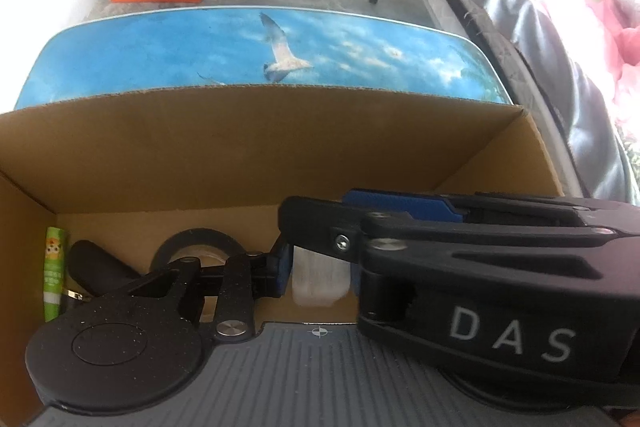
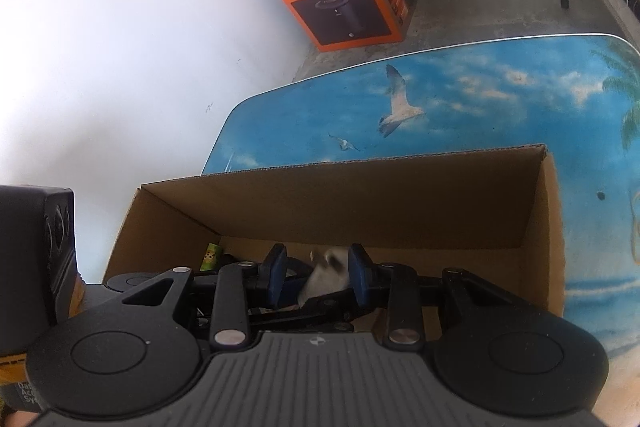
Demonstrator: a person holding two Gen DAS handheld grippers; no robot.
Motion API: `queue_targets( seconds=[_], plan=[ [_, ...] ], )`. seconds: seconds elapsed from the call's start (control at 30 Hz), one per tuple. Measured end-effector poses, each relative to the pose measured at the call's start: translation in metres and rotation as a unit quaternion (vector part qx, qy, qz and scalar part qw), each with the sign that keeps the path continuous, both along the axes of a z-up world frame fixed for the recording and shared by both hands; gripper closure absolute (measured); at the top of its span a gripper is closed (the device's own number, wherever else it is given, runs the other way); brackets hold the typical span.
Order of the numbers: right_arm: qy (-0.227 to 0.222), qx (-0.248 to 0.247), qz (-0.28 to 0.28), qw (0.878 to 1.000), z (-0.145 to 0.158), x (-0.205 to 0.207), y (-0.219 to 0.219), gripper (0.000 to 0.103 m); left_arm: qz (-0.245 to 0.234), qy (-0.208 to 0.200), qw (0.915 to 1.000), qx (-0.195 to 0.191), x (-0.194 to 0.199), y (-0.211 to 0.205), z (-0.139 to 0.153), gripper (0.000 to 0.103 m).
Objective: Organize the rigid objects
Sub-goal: 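Carry the charger plug into the box and open the right tool, then withdraw the right tool from the box, then move the right tool down to the green dropper bottle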
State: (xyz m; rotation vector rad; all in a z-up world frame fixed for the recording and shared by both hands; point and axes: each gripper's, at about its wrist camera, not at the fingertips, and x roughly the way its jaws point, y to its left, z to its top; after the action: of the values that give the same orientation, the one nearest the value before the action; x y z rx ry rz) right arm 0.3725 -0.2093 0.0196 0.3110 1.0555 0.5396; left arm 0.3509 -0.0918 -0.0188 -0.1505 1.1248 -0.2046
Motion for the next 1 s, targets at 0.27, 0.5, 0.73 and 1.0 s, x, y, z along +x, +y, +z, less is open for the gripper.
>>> queue_targets(
  seconds=[0.27,0.5,0.73,1.0],
  plan=[
    [-0.031,0.016,-0.006,0.999,0.014,-0.010,-0.010,0.065,-0.005,-0.012,0.9998,-0.013,-0.006,-0.005,0.012,0.050],
    [-0.092,0.095,-0.031,0.991,0.062,-0.061,-0.056,0.066,-0.027,-0.081,0.9946,-0.060,-0.045,0.000,0.063,0.024],
    [-0.144,0.173,-0.059,0.972,0.093,-0.146,-0.113,0.065,-0.062,-0.150,0.9800,-0.115,-0.119,0.020,0.111,0.011],
    [-0.157,0.196,-0.070,0.966,0.068,-0.245,-0.125,0.060,-0.096,-0.250,0.9544,-0.131,-0.241,0.034,0.113,0.003]
  ],
)
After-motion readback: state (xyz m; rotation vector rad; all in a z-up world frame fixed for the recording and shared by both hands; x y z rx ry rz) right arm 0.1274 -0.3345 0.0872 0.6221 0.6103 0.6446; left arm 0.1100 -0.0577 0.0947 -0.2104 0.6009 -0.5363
